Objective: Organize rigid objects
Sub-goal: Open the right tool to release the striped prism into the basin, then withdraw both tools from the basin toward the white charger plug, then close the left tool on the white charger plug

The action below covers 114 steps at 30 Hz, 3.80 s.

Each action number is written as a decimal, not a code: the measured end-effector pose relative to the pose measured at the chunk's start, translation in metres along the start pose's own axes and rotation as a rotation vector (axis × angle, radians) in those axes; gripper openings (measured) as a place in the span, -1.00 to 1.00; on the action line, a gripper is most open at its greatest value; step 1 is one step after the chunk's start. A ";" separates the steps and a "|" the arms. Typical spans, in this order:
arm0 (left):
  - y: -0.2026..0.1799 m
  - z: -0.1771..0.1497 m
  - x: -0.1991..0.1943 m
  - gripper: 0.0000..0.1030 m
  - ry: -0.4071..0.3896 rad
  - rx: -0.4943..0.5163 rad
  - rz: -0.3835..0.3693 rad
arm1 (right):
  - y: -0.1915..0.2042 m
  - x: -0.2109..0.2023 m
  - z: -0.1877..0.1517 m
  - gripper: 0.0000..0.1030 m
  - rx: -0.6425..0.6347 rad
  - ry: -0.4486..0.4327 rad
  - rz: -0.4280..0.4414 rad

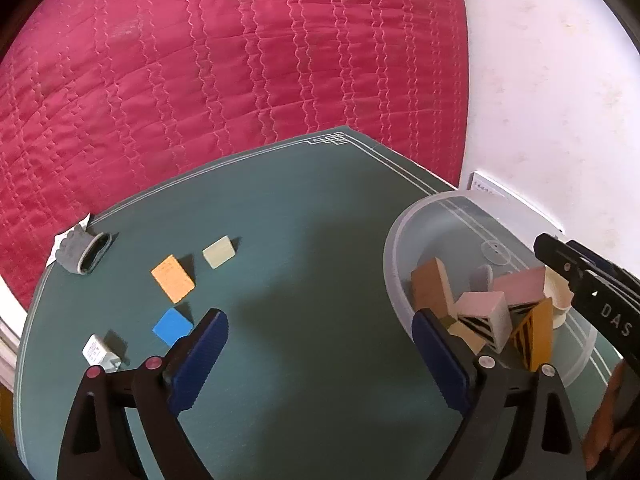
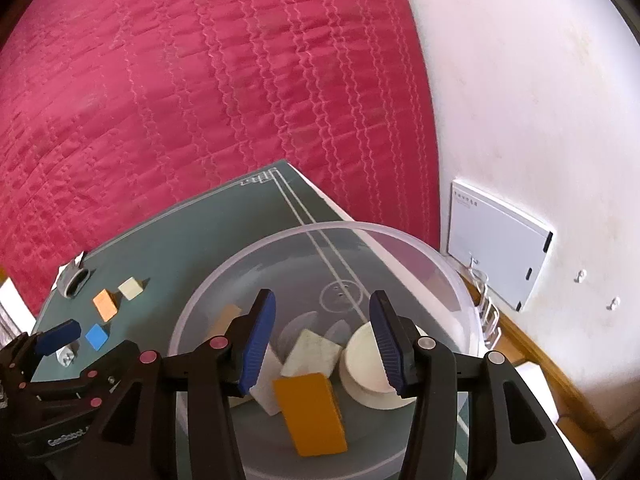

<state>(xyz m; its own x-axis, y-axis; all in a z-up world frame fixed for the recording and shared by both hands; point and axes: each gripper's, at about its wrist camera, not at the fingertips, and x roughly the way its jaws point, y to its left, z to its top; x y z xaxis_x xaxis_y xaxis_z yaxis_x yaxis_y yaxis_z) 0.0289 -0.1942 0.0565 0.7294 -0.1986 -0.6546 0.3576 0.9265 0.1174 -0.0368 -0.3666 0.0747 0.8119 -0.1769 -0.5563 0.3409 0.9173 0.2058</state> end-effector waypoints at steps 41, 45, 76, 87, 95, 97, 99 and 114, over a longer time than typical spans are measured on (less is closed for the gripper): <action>0.067 -0.030 -0.009 0.89 0.036 -0.116 0.115 | 0.089 -0.014 -0.038 0.08 -0.255 0.032 0.151; 0.072 -0.032 -0.008 0.89 0.040 -0.125 0.119 | 0.097 -0.012 -0.042 0.08 -0.267 0.048 0.174; 0.158 -0.043 -0.004 0.89 0.066 -0.336 0.195 | 0.153 0.017 -0.060 0.08 -0.341 0.186 0.297; 0.205 -0.058 0.010 0.89 0.098 -0.456 0.269 | 0.156 0.021 -0.066 0.08 -0.340 0.215 0.326; 0.213 -0.061 0.028 0.89 0.137 -0.474 0.283 | 0.153 0.023 -0.067 0.08 -0.319 0.227 0.343; 0.216 -0.061 0.031 0.89 0.148 -0.489 0.280 | 0.153 0.023 -0.067 0.08 -0.315 0.230 0.346; 0.220 -0.061 0.035 0.89 0.159 -0.508 0.274 | 0.153 0.023 -0.067 0.08 -0.312 0.233 0.347; 0.226 -0.069 0.030 0.46 0.174 -0.530 0.261 | 0.151 0.026 -0.067 0.08 -0.302 0.247 0.347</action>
<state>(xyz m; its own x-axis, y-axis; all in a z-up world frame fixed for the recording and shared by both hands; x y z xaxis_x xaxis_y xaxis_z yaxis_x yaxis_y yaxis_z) 0.0909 0.0309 0.0116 0.6322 0.0702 -0.7716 -0.1913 0.9792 -0.0677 0.0037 -0.2092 0.0378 0.7044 0.2116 -0.6776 -0.1095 0.9755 0.1908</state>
